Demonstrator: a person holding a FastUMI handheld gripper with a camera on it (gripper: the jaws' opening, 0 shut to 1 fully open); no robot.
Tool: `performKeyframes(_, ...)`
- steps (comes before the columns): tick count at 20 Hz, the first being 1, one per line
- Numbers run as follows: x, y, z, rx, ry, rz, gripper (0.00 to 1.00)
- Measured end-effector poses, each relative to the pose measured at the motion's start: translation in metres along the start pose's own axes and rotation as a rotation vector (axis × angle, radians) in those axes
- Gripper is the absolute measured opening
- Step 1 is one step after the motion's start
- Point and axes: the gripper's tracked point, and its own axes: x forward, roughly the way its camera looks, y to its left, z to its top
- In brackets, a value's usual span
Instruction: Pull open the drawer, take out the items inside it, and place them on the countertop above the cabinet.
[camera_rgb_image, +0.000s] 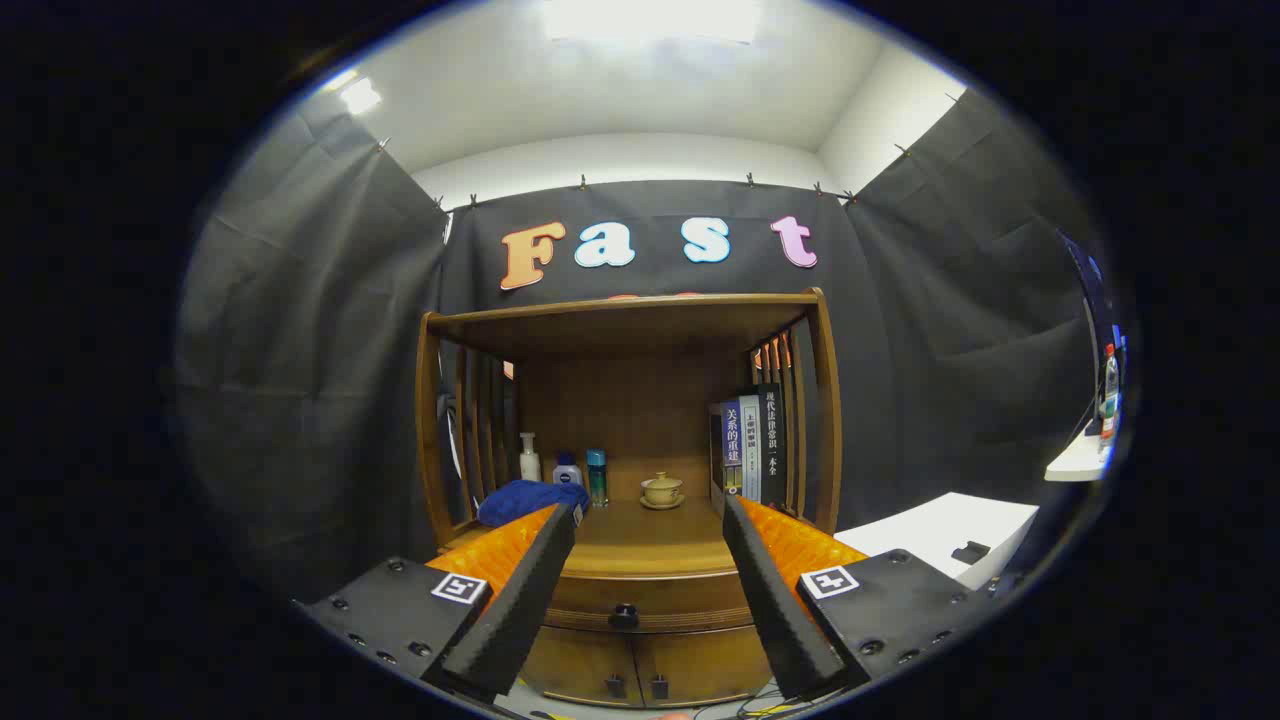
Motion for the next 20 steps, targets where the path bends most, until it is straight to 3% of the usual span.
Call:
performKeyframes(10,-0.002,0.047,-0.002,-0.009,-0.027,0.099,0.99)
performKeyframes(16,-0.007,0.06,0.02,-0.046,-0.079,0.111,0.99)
performKeyframes(20,-0.004,0.065,0.011,-0.042,-0.065,0.131,0.99)
